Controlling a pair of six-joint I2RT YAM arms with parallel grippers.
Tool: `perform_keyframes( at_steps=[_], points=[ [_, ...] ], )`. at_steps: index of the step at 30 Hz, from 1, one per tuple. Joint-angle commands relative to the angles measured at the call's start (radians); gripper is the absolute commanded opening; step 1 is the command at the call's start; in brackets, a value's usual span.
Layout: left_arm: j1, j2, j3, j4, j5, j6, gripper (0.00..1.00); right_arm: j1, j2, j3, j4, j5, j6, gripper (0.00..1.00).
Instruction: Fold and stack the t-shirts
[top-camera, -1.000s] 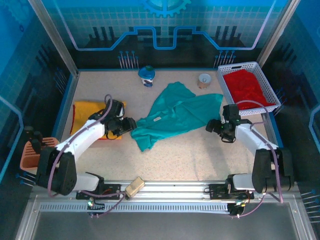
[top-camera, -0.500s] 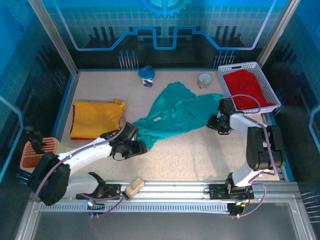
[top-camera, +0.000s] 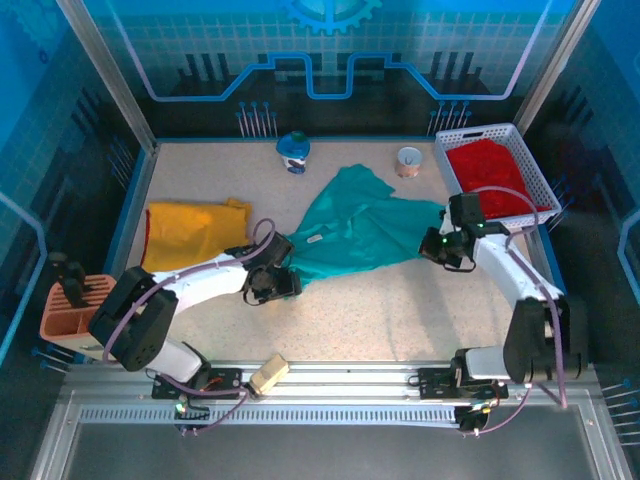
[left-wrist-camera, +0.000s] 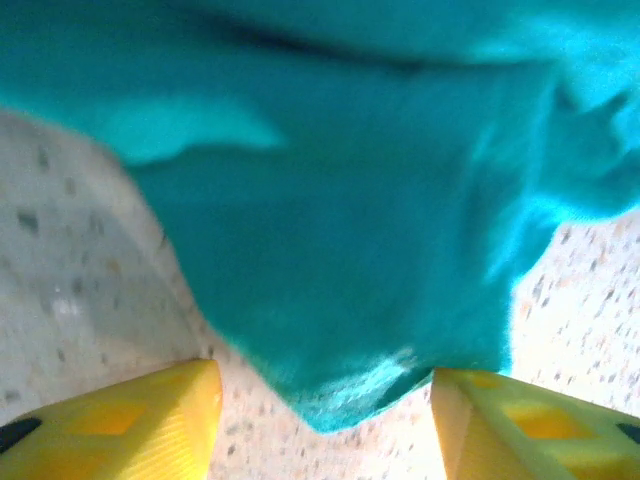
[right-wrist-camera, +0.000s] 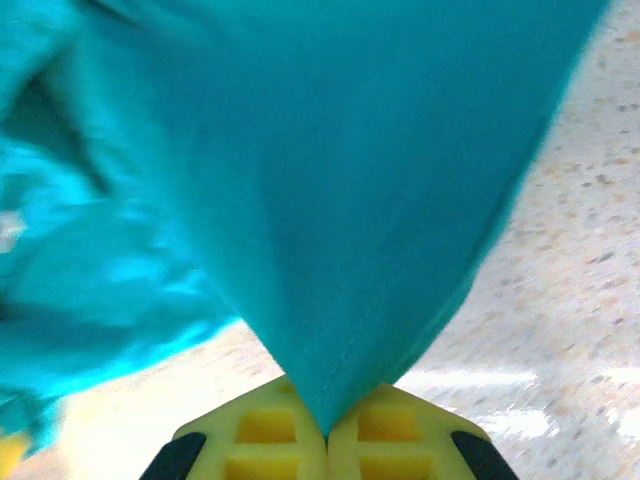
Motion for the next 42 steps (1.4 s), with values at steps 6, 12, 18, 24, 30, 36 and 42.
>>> perform_keyframes(
  at_steps=[6, 12, 18, 24, 30, 36, 42],
  points=[
    [0.026, 0.004, 0.046, -0.061, -0.114, 0.082, 0.31, -0.108, 0.044, 0.279, -0.061, -0.140, 0.114, 0.00],
    [0.033, -0.035, 0.019, -0.084, -0.128, 0.086, 0.11, -0.141, 0.361, 0.437, 0.039, -0.244, 0.173, 0.36],
    [0.038, -0.060, -0.007, -0.086, -0.126, 0.084, 0.10, -0.142, 0.413, 0.360, 0.107, -0.272, 0.135, 0.92],
    [0.039, -0.057, 0.007, -0.085, -0.106, 0.099, 0.33, -0.150, 0.252, 0.177, 0.093, -0.118, 0.062, 0.88],
    [0.039, -0.044, 0.006, -0.033, -0.082, 0.088, 0.54, -0.200, 0.160, -0.016, 0.165, -0.012, 0.052, 0.72],
    [0.039, 0.001, 0.031, -0.022, -0.083, 0.094, 0.55, -0.213, 0.251, -0.026, 0.216, -0.013, 0.061, 0.58],
    [0.039, 0.018, 0.046, -0.007, -0.097, 0.089, 0.54, -0.214, 0.359, -0.016, 0.282, -0.065, 0.101, 0.48]
  ],
)
